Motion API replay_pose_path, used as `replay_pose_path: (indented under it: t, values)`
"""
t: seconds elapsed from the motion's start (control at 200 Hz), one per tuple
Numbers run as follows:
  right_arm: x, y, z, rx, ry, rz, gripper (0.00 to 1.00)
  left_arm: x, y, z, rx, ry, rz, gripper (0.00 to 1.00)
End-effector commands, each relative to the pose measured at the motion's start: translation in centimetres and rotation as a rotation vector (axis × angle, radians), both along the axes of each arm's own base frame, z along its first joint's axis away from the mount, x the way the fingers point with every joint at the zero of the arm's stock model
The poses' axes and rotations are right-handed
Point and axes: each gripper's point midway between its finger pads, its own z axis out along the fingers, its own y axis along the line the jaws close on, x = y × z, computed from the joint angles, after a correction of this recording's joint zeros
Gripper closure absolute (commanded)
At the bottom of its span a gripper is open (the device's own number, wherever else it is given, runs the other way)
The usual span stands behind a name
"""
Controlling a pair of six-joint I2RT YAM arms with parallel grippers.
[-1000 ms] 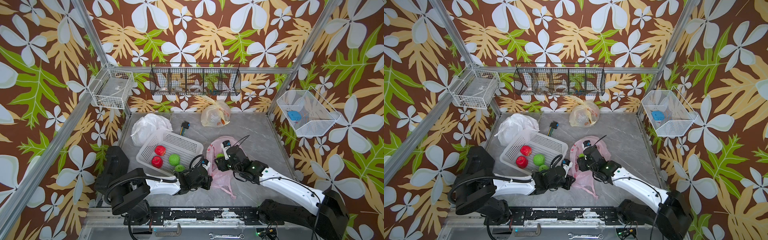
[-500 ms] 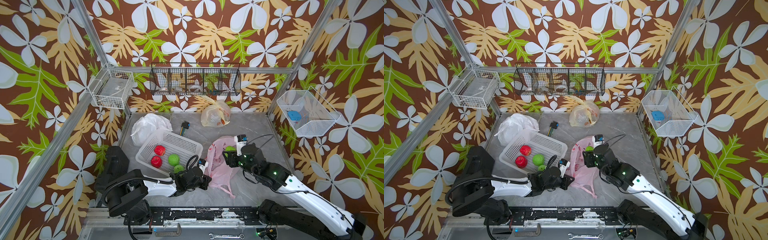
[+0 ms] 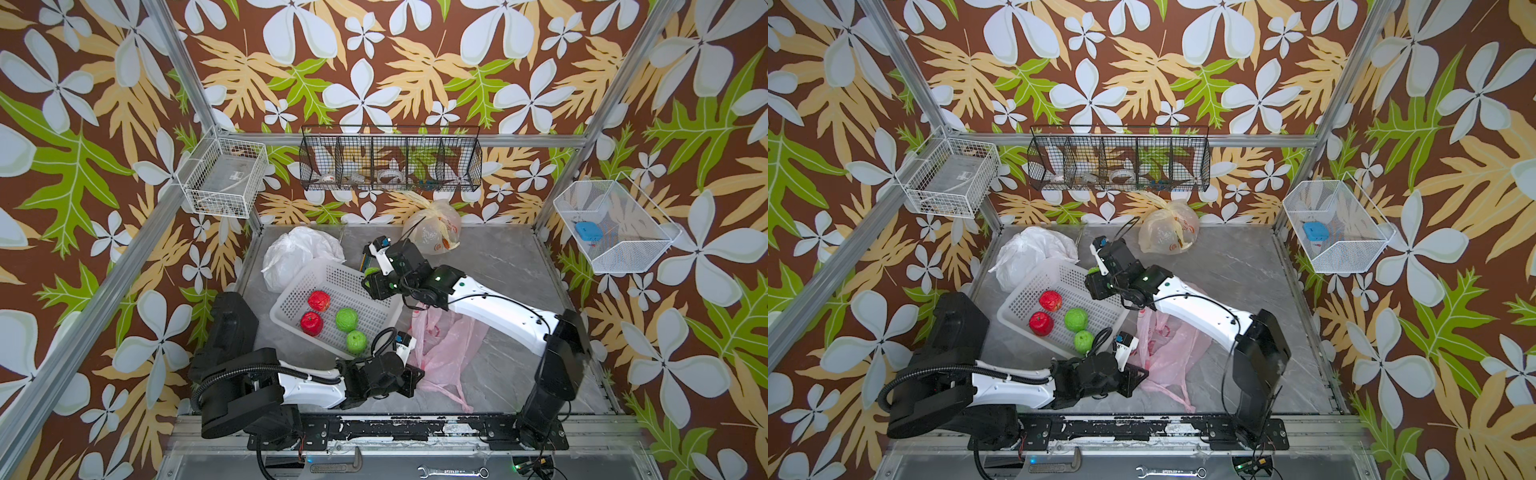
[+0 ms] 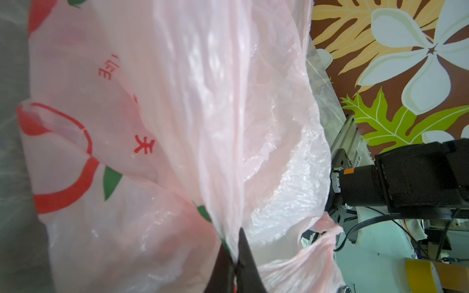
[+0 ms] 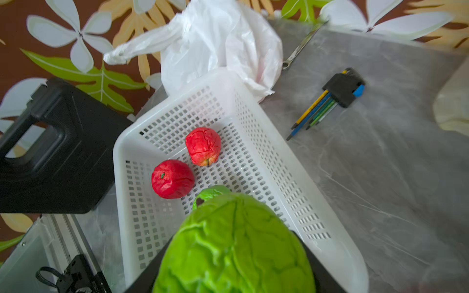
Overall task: Untie the knot of a plastic bag & take out the apple
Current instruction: Place the apple in the basket.
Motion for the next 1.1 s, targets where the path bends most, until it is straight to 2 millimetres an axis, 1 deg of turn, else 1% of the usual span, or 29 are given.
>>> replay_pose_path:
  t: [0.0,0.08,0.145,0.195,0.315,0.44,0.5,0.586,0.631,0.751,0.851,0.911,1.006,1.021,1.071,1.096]
  values:
    - [-1.3,1.7,-2.1,-0.046,0.072,0.1,0.36,0.3,-0.3,0.8,-0.039,-0.008,0.033,1.0]
    - [-1.9,2.8,-3.1,-0.07,0.087,0.143,0.33,0.2,-0.2,0.7,-0.036,-0.004,0.036,1.0]
    - [-2.3,3.3,-3.8,-0.083,0.101,0.166,0.3,0.3,-0.1,0.6,-0.032,-0.006,0.039,1.0]
    - [-2.4,3.3,-4.2,-0.092,0.111,0.17,0.28,0.3,-0.1,0.6,-0.029,-0.009,0.039,1.0]
    - [-2.4,3.2,-4.3,-0.103,0.105,0.173,0.24,0.4,-0.4,0.7,-0.018,-0.015,0.028,1.0]
    - [-2.3,3.0,-3.6,-0.094,0.092,0.164,0.22,0.5,-0.8,0.8,-0.016,-0.021,0.025,1.0]
    - [-2.1,2.7,-2.7,-0.088,0.071,0.149,0.22,0.5,-1.1,1.0,-0.013,-0.024,0.018,1.0]
    - [-1.9,1.9,-1.0,-0.078,0.025,0.121,0.22,0.7,-1.6,1.2,-0.004,-0.03,0.006,1.0]
    - [-1.8,1.3,0.3,-0.071,-0.007,0.104,0.22,0.6,-2.0,1.3,0.001,-0.033,-0.003,1.0]
    - [-1.7,-1.4,3.6,-0.072,-0.101,0.024,0.23,1.0,-3.3,1.8,0.013,-0.043,-0.018,1.0]
    - [-1.6,-4.7,6.2,-0.077,-0.183,-0.068,0.23,1.8,-4.7,2.2,0.023,-0.052,-0.016,1.0]
    - [-1.9,-6.9,7.9,-0.067,-0.23,-0.128,0.23,2.1,-6.1,2.7,0.016,-0.059,-0.027,1.0]
    - [-2.6,-10.6,9.8,-0.041,-0.27,-0.221,0.23,2.9,-8.7,3.8,0.007,-0.076,-0.046,1.0]
    - [-2.8,-11.2,10.5,-0.027,-0.281,-0.235,0.23,3.1,-9.1,4.1,0.003,-0.08,-0.048,1.0]
    - [-3.4,-13.3,11.7,-0.007,-0.312,-0.286,0.22,3.6,-10.4,4.6,0.0,-0.091,-0.05,1.0]
    - [-3.7,-14.2,12.2,0.004,-0.329,-0.311,0.22,4.0,-11.2,5.1,-0.011,-0.098,-0.051,1.0]
